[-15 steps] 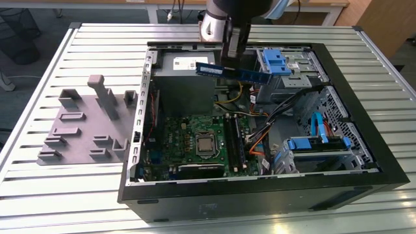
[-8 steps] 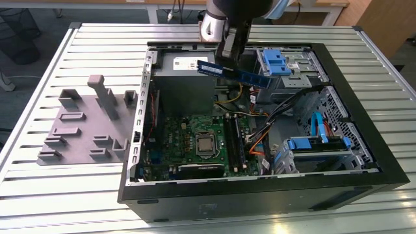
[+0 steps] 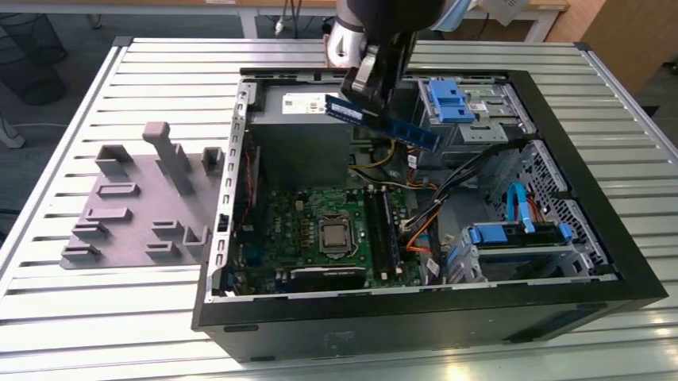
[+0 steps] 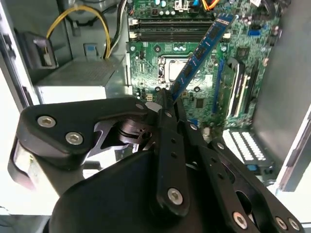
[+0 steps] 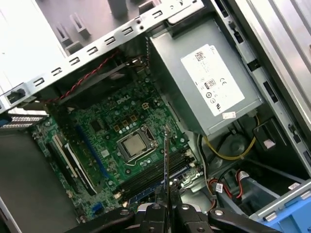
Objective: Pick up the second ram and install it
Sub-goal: 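Insert the second ram into the second slot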
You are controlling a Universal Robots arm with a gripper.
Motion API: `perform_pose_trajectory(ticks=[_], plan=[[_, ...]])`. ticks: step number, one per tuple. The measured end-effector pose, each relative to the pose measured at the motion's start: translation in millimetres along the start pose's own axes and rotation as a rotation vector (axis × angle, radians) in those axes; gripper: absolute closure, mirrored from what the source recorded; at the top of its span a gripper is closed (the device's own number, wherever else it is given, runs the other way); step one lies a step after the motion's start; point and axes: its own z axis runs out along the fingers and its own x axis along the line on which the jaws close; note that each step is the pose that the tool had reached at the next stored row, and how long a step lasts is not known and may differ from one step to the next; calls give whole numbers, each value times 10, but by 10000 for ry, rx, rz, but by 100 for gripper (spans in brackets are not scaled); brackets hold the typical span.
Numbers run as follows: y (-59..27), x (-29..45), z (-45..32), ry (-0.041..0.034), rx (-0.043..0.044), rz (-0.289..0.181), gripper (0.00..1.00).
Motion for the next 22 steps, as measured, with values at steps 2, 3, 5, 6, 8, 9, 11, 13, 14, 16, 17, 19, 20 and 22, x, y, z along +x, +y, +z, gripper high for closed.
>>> perform_pose_trajectory(ticks=[2,3,5,6,8,9,11,13,14,16,17,19,20,22], plan=[[0,0,4,-7,11,355,86],[0,0,7,-10,17,538,86],[0,0,12,-17,29,909,86],[0,0,14,-21,35,1089,86],[-1,1,18,-27,46,1448,86],[0,1,20,-30,52,1635,86],[-1,1,25,-37,63,1994,86],[-1,1,31,-45,75,2369,86],[-1,1,33,-48,80,2543,86],[-1,1,38,-54,92,2910,86],[-1,1,40,-57,97,3087,86],[-1,1,44,-64,109,3447,86],[-1,2,46,-67,114,3626,86],[-1,1,50,-74,126,3994,86]])
